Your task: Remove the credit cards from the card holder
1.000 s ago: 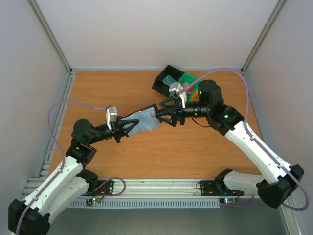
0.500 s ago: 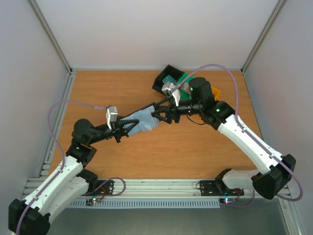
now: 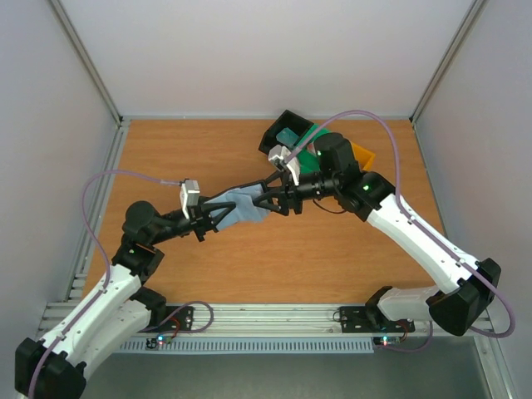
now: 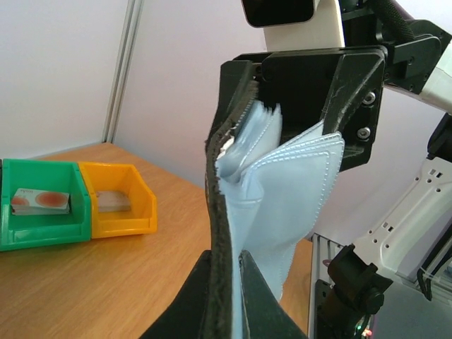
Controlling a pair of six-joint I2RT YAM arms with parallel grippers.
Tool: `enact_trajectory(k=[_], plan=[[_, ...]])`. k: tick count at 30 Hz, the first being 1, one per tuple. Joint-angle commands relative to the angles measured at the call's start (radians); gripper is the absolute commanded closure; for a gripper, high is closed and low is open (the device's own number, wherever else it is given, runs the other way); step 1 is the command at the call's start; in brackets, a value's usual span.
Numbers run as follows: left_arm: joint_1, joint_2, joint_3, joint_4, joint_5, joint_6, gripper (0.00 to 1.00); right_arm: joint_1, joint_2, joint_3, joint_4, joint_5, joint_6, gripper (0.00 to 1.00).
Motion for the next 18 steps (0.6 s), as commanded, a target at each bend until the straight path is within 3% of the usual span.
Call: enact_trajectory(k=[1, 5, 11, 18], plan=[[-0.006, -0.007, 0.003, 0.063, 0.016, 0.000, 1.00, 0.019, 0.016, 0.032, -0.039, 0.000, -0.023, 0.47], [-0.005, -0.008, 0.003, 0.065, 0.016, 0.000, 1.00, 0.017, -0.003, 0.033, -0.076, -0.025, -0.063, 0.40], [-0.005, -0.011, -0.002, 0.066, 0.018, 0.002, 1.00, 0.014, -0.040, 0.037, -0.145, 0.004, -0.118, 0.42], [-0.005, -0.016, 0.003, 0.062, 0.020, 0.002, 1.00, 0.016, -0.066, 0.034, -0.113, -0.052, -0.119, 0.36]])
